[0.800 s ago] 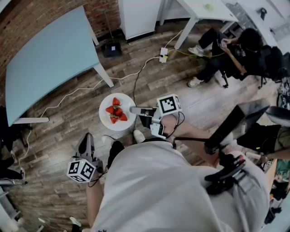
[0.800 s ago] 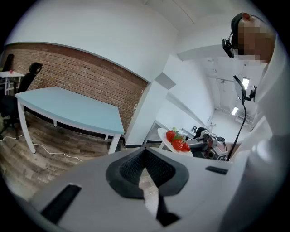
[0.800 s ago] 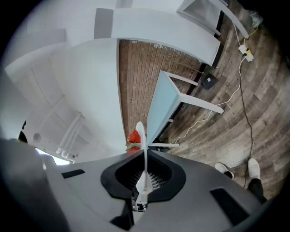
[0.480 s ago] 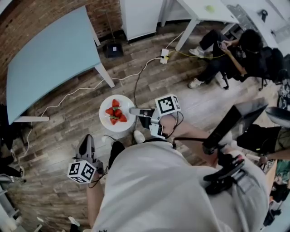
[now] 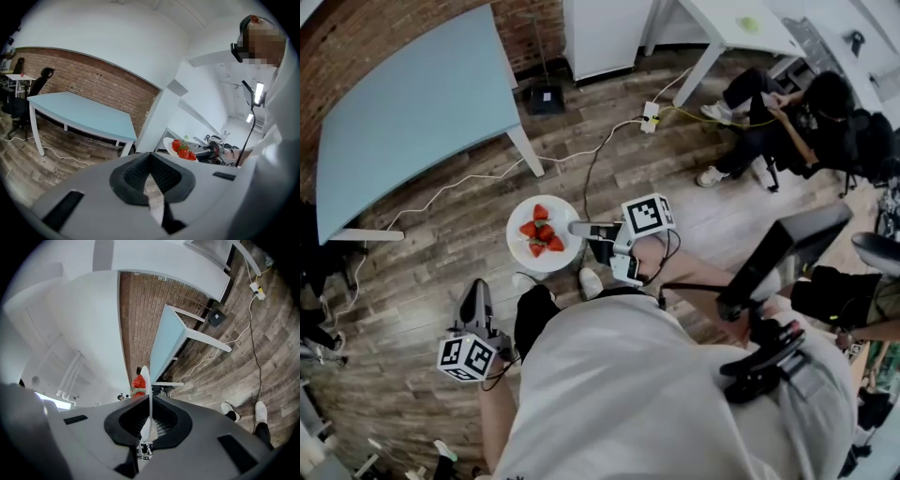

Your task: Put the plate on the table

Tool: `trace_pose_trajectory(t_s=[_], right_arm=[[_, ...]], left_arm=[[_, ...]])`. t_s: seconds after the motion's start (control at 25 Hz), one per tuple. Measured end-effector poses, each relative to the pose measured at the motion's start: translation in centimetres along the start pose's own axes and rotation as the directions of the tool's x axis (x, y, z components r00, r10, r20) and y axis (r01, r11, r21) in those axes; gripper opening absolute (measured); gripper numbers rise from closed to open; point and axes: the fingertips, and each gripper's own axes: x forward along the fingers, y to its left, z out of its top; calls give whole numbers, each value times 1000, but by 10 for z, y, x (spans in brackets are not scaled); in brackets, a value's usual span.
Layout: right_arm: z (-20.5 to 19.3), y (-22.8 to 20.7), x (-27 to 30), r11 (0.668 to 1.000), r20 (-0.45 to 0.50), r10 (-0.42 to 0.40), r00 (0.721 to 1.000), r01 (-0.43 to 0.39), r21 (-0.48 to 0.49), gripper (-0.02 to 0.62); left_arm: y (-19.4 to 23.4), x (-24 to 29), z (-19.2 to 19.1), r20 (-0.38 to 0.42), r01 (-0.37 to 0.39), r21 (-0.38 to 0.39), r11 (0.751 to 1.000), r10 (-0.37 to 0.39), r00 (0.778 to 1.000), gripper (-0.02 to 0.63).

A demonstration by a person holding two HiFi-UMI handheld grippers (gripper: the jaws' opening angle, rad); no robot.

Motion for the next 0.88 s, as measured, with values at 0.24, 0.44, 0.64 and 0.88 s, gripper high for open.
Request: trace_pose_trajectory(t_s=[0.24,0.44,0.64,0.88], right_arm=[[12,3,38,1000,-28,-1,1000,1,-20,17],[41,24,109,999,7,-28,1000,29,-15,17],[62,46,171,998,23,-51,998,51,-42,17],[91,96,274,997,34,-26,999,28,-67,17]], left_arm=[[36,-2,5,-4,-22,-7,1000,22,1000,0],[108,14,47,11,13,-32,999,-13,1000,2],[166,23,95,47,41,-27,999,-40,998,0],[251,18,152,48,77,-23,997,-76,996,0]])
